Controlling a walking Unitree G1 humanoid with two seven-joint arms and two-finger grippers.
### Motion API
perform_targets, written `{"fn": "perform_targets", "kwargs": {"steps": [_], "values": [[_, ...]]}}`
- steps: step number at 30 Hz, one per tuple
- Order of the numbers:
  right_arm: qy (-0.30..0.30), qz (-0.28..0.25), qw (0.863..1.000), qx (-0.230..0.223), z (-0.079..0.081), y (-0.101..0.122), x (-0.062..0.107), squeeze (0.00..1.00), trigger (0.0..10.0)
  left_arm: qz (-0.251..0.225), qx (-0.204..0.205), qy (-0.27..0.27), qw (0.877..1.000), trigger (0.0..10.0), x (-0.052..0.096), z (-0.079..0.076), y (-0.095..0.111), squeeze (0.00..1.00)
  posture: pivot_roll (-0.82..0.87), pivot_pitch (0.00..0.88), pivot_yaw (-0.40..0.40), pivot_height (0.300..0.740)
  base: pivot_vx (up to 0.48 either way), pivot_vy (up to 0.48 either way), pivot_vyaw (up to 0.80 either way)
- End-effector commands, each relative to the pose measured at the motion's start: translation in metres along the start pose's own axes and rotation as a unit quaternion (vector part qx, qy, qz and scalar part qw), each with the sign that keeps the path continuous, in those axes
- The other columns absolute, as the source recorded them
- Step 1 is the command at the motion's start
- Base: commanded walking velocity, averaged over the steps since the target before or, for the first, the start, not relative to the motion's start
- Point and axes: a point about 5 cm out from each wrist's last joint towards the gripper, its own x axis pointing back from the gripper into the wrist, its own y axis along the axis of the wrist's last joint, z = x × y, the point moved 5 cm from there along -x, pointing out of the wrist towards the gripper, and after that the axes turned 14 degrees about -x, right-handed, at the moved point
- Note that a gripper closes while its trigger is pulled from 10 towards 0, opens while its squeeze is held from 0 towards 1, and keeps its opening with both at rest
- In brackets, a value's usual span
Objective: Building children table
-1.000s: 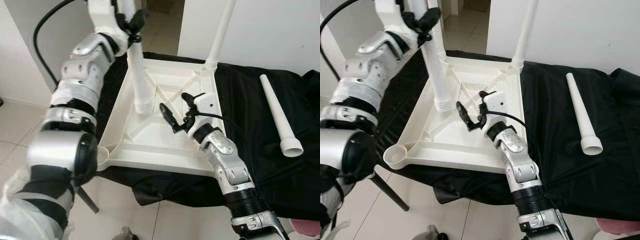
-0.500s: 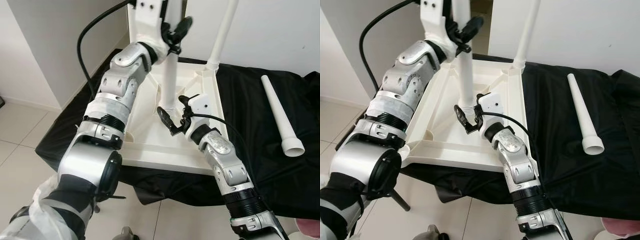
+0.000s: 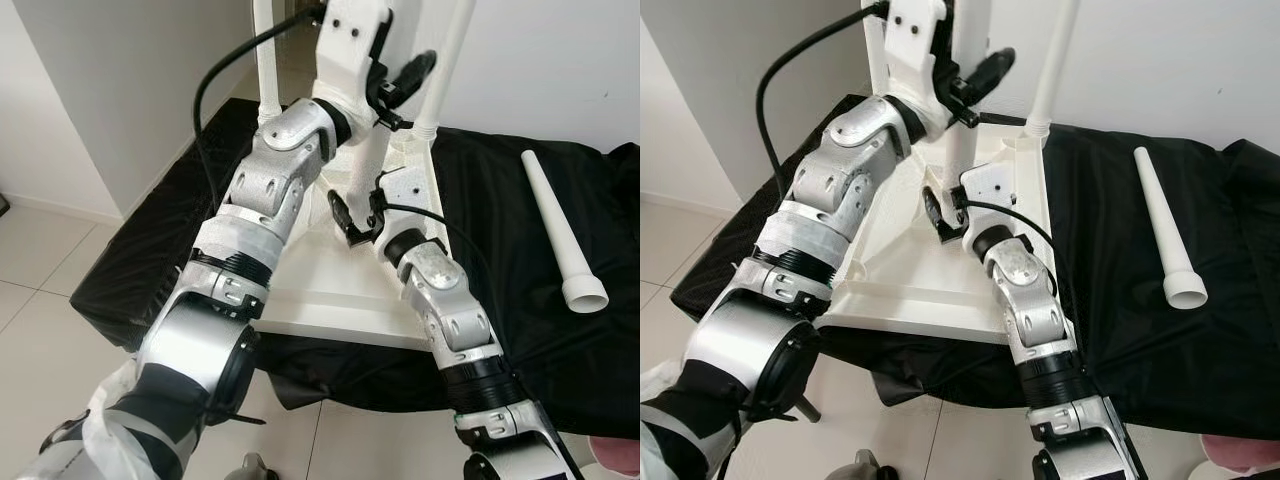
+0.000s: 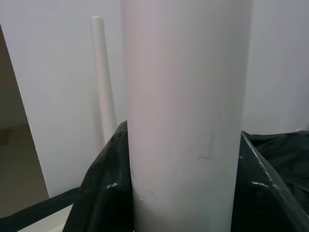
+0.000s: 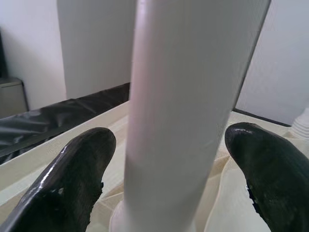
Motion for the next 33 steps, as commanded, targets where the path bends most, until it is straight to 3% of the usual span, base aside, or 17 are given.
{"fn": "perform_targets", "kwargs": {"steps": [1, 22, 23, 25, 26, 33], "values": [[-0.003, 0.000, 1.000, 0.001, -0.001, -0.001, -0.002, 0.00, 10.0, -0.002, -0.011, 0.014, 1.000, 10.0, -0.001, 0.000, 0.006, 0.00, -0.01, 0.000, 0.005, 0.740, 0.000, 0.000, 0.00], [0.001, 0.000, 1.000, -0.001, -0.001, -0.006, -0.019, 0.00, 10.0, -0.018, -0.003, 0.001, 1.000, 10.0, -0.007, -0.011, 0.020, 0.00, 0.01, 0.000, 0.013, 0.740, 0.000, 0.000, 0.00], [0.002, 0.002, 1.000, -0.003, -0.001, -0.008, -0.019, 0.00, 5.4, -0.019, -0.003, 0.001, 1.000, 10.0, -0.008, -0.011, 0.021, 0.00, 0.00, 0.001, 0.015, 0.740, 0.000, 0.000, 0.00], [0.000, 0.007, 1.000, -0.006, -0.002, -0.011, -0.018, 0.00, 3.3, -0.020, -0.002, 0.001, 1.000, 10.0, -0.008, -0.011, 0.022, 0.00, 0.00, 0.000, 0.016, 0.740, 0.000, 0.000, 0.00], [0.000, 0.007, 1.000, -0.006, -0.002, -0.012, -0.018, 0.00, 0.0, -0.020, -0.002, 0.001, 1.000, 10.0, -0.008, -0.011, 0.023, 0.00, 0.00, 0.000, 0.016, 0.740, 0.000, 0.000, 0.00], [0.000, 0.001, 1.000, -0.005, -0.003, -0.010, -0.019, 0.00, 0.0, -0.022, 0.005, -0.001, 1.000, 10.0, -0.008, -0.012, 0.024, 0.00, 0.00, 0.001, 0.020, 0.740, 0.000, 0.000, 0.00]]}}
